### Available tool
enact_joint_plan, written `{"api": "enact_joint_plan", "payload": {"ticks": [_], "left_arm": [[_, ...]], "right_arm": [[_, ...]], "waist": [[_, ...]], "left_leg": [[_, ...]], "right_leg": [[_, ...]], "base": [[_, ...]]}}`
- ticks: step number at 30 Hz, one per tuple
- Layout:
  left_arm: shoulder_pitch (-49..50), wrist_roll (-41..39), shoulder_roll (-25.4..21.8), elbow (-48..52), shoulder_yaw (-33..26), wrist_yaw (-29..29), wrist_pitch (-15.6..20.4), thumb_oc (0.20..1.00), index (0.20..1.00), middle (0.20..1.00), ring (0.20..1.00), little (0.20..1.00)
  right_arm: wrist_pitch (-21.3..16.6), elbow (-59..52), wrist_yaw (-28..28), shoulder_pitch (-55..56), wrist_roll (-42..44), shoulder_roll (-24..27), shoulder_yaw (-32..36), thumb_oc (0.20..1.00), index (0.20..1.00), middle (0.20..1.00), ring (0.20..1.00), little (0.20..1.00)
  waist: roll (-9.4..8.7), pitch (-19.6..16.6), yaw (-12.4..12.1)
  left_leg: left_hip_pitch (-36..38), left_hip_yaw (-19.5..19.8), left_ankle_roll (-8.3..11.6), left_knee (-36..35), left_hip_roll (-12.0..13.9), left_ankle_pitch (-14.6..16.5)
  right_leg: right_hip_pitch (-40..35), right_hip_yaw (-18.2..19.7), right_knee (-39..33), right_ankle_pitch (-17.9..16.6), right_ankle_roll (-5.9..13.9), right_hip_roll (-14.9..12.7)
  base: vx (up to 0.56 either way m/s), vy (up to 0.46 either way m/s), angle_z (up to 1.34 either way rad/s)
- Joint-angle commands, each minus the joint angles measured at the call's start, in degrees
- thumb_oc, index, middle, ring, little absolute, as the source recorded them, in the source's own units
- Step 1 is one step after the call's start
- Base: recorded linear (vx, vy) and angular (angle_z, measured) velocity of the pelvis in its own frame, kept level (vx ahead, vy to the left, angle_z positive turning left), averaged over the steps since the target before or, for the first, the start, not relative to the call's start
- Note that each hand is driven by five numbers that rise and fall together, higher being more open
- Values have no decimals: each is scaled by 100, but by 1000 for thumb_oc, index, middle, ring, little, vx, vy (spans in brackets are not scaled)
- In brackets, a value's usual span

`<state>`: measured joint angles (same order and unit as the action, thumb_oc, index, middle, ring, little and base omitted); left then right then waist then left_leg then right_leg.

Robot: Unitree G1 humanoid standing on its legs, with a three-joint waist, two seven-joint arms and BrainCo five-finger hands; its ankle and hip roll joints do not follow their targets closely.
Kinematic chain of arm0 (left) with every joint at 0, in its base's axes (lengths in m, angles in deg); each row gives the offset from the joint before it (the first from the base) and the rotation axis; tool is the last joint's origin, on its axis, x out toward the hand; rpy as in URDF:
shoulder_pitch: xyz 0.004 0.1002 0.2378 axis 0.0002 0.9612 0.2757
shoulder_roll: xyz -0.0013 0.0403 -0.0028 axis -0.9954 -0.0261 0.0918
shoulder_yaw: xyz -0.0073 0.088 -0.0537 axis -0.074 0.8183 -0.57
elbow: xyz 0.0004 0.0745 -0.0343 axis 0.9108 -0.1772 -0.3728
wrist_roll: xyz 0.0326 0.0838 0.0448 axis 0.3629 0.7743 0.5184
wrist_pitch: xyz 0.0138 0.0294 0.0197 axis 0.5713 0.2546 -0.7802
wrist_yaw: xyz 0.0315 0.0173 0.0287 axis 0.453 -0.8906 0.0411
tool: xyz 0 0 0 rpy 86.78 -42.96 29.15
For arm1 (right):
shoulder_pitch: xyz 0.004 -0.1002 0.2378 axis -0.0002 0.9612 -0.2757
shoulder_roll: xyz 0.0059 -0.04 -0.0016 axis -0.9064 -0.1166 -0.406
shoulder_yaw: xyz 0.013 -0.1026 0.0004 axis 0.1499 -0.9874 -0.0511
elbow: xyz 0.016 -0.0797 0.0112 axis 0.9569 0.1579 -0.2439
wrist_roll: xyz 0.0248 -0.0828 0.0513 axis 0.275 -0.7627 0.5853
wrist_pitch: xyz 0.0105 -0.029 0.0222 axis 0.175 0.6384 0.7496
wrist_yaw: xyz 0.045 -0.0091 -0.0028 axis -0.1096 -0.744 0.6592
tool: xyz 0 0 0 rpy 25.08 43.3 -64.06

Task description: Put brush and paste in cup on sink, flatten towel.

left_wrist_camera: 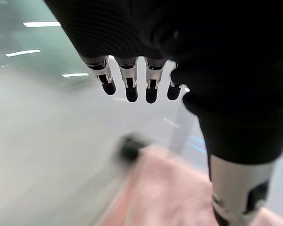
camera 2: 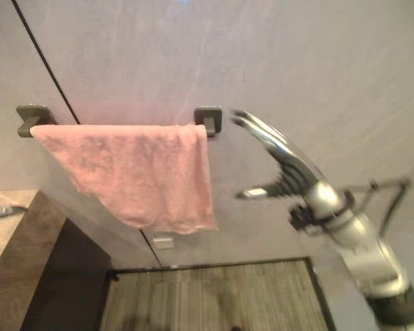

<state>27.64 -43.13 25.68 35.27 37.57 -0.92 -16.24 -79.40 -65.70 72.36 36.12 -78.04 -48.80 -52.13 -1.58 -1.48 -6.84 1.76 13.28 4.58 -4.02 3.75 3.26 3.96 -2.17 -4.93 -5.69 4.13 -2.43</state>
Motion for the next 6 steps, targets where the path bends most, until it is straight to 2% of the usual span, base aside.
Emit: {"api": "enact_joint_plan", "payload": {"ticks": [1,2,4,5,6], "left_arm": [[42,-1071,-250,-518,423,-615,221,1000,1000,1000,1000,1000],[54,-1207,144,-1221,982,-843,167,1000,1000,1000,1000,1000],[-87,-1158,319,-2094,1441,-909,126,1000,1000,1000,1000,1000],[-103,-1157,316,-2109,1446,-906,136,1000,1000,1000,1000,1000],[-411,-1150,520,-3100,1861,-875,34,1000,1000,1000,1000,1000]], "right_arm": [[-43,295,584,-190,583,-5,-63,1000,1000,1000,1000,1000],[-31,1199,596,165,441,-349,-171,1000,1000,1000,1000,1000],[-23,2335,355,287,257,-682,-313,1000,1000,1000,1000,1000],[-37,2354,351,272,254,-684,-314,1000,1000,1000,1000,1000],[-14,3329,29,186,-27,-947,-461,1000,1000,1000,1000,1000]], "waist": [[-277,-57,71],[-267,-13,94],[-247,19,91],[-254,17,97],[-225,48,102]], "left_leg": [[-308,-7,-372,-98,-97,-55],[-373,28,-361,-98,-110,-95],[-410,74,-345,-98,-96,-109],[-435,81,-347,-98,-109,-135],[-496,138,-333,-98,-114,-183]], "right_leg": [[-171,-547,-7,416,367,-657],[-156,-616,-7,428,356,-662],[-176,-694,-7,457,351,-653],[-155,-698,-7,438,354,-666],[-155,-753,-7,443,349,-672]], "base": [[-66,-32,21],[-61,-38,20],[-41,-30,24],[-58,-20,23],[-64,-13,21]]}}
